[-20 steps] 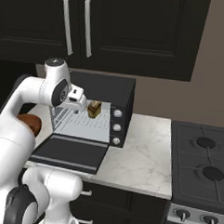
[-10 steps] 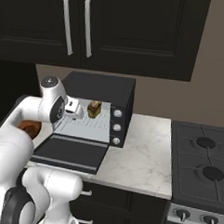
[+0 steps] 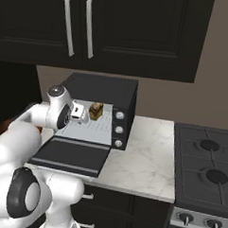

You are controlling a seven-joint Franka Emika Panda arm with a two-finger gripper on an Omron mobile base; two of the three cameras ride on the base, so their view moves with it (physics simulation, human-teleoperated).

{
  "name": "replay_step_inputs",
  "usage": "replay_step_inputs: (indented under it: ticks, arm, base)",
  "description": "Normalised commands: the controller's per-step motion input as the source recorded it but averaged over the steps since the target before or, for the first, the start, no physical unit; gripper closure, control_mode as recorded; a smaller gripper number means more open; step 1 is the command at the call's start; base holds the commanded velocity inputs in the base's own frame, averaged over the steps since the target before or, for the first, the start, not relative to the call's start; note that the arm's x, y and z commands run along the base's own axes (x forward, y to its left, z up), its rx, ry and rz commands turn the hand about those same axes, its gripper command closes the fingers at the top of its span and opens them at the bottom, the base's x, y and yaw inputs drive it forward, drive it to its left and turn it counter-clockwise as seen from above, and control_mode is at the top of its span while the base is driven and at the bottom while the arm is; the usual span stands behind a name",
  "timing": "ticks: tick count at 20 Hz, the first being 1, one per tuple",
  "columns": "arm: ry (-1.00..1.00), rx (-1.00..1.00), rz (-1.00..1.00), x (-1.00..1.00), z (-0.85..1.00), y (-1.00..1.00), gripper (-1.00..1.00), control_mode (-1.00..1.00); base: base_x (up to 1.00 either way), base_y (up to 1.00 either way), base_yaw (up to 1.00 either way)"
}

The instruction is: Pick up the heated bread from the toaster oven and place it in the bowl. Then move the bread bowl to the dining counter.

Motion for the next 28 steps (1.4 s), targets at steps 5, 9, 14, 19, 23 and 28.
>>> replay_step_inputs:
  ticks: [5,9,14,19,23,28]
  arm:
    - [0.0,0.0,-0.01,0.41,-0.32,0.0,-1.0,-1.0]
    - [-0.01,0.0,-0.01,0.44,-0.31,0.0,-1.0,-1.0]
    - [-0.04,0.0,-0.02,0.4,-0.28,0.0,-1.0,-1.0]
    - [-0.01,0.0,-0.02,0.27,-0.23,0.0,-1.0,-1.0]
    - [0.0,-0.01,0.0,0.14,-0.11,0.0,-1.0,-1.0]
    - [0.02,0.0,-0.01,0.06,-0.09,0.0,-1.0,-1.0]
  base:
    - [0.0,0.0,0.0]
    - [0.0,0.0,0.0]
    - [0.0,0.0,0.0]
    - [0.0,0.0,0.0]
    - [0.0,0.0,0.0]
    - [0.0,0.0,0.0]
